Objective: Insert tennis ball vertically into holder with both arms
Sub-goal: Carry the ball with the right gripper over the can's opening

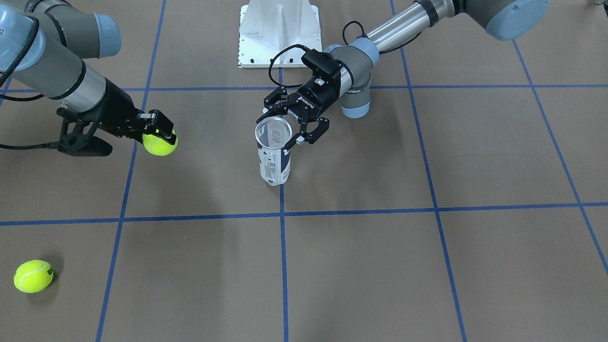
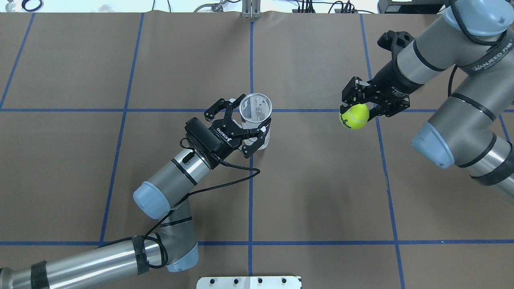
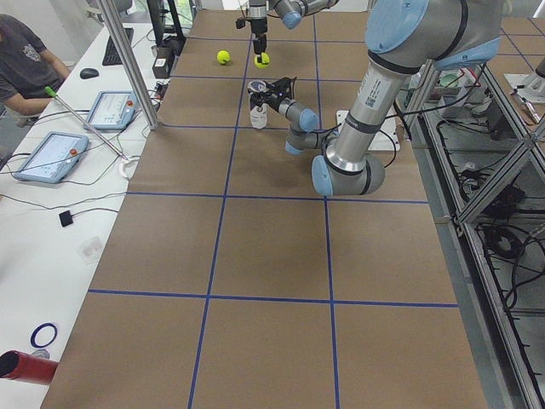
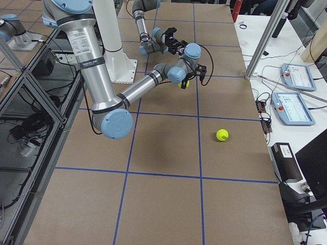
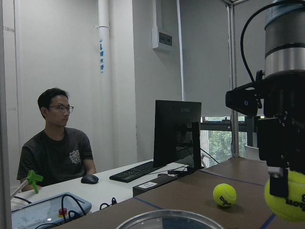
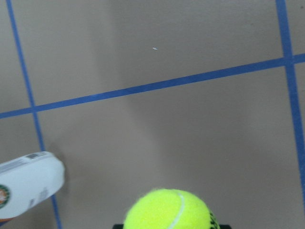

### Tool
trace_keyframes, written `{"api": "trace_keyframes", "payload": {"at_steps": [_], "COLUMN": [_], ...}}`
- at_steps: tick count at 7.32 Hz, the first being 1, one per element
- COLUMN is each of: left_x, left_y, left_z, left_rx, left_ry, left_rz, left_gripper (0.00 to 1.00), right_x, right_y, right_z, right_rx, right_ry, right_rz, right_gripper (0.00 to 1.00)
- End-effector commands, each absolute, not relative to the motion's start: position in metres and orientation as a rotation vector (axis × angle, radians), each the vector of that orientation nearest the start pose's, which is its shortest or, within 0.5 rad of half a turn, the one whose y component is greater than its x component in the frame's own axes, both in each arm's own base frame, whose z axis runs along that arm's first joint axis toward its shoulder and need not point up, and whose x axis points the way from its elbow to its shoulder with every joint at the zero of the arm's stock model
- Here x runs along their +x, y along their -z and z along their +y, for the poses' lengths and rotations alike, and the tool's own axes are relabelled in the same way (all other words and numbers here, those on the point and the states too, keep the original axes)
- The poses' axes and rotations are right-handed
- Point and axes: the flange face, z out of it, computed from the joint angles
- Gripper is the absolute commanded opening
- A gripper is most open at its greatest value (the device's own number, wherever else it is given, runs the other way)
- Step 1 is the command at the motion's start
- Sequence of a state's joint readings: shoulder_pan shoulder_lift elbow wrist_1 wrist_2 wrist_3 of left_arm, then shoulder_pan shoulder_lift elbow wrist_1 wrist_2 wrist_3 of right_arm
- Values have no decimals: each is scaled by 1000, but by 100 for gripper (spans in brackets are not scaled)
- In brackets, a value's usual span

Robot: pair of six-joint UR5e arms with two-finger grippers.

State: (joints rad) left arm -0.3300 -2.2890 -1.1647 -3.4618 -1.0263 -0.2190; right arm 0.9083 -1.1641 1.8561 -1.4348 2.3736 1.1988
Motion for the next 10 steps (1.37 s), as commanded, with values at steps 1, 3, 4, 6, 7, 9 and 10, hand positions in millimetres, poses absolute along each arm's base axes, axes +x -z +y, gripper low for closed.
{"api": "trace_keyframes", "payload": {"at_steps": [1,3,4,6,7,9,10], "left_x": [567,567,567,567,567,567,567], "left_y": [-233,-234,-234,-235,-235,-235,-235], "left_z": [-390,-390,-390,-390,-390,-390,-390], "left_rx": [1745,1745,1745,1743,1743,1743,1743], "left_ry": [-10,-11,-11,-13,-13,-13,-12], "left_rz": [1164,1163,1163,1163,1163,1163,1162], "left_gripper": [90,92,92,92,92,90,87], "right_x": [-321,-334,-342,-350,-352,-363,-371], "right_y": [-226,-193,-178,-159,-153,-140,-132], "right_z": [-502,-501,-499,-497,-497,-502,-505], "right_rx": [-151,-157,-161,-160,-153,-137,-131], "right_ry": [-195,-209,-212,-221,-218,-215,-212], "right_rz": [-1109,-1137,-1149,-1163,-1167,-1168,-1168], "right_gripper": [0,0,0,0,0,0,0]}}
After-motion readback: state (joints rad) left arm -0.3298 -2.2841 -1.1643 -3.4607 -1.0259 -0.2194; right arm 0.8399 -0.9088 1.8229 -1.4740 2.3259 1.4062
